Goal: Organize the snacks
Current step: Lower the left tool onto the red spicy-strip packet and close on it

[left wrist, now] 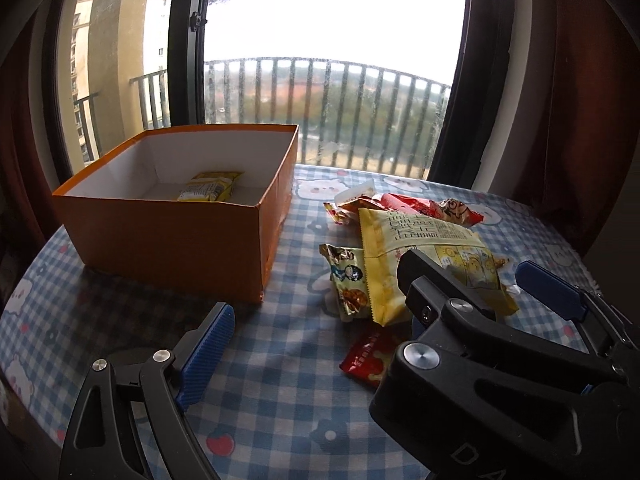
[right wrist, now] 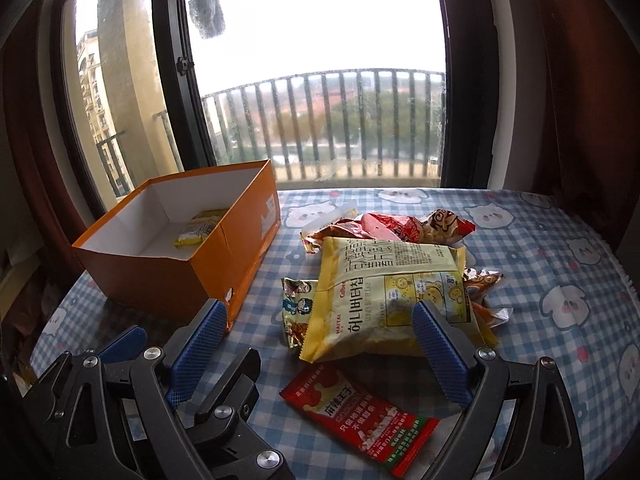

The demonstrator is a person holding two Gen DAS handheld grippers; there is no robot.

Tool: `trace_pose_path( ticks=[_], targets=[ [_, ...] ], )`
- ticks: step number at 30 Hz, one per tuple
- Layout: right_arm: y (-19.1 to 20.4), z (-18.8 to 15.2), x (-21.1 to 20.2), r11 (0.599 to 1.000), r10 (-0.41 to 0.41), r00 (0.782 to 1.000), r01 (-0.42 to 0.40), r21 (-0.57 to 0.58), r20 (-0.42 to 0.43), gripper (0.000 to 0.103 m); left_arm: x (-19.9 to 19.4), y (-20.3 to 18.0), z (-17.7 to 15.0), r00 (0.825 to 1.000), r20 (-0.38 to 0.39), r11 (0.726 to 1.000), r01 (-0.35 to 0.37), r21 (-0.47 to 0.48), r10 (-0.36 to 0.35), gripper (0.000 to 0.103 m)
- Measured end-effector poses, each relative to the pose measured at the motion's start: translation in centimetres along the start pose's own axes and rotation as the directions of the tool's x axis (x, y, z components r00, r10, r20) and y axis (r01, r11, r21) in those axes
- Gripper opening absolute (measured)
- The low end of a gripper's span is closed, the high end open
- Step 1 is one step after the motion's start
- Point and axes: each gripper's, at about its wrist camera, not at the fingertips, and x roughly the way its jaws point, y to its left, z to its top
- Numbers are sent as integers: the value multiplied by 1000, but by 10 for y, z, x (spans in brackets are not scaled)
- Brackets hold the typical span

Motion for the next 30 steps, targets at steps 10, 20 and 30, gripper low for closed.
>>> trace_pose_path(
  ticks=[10, 20, 30],
  targets=[
    [-40, -36, 4, 999, -21, 999, 22, 42, -33, 95, 18, -31, -34, 997, -70, 999, 35, 11, -34, 92],
    [-79, -61, 16, 993, -52, 995, 60, 98, -81, 95, 46, -60, -55, 984, -164, 997, 70, 19, -65, 92],
    [-110, -66, 33, 982, -92, 987, 112, 152, -130, 88, 76, -78, -50, 981, -184, 997, 66, 36, -58, 91]
  ],
)
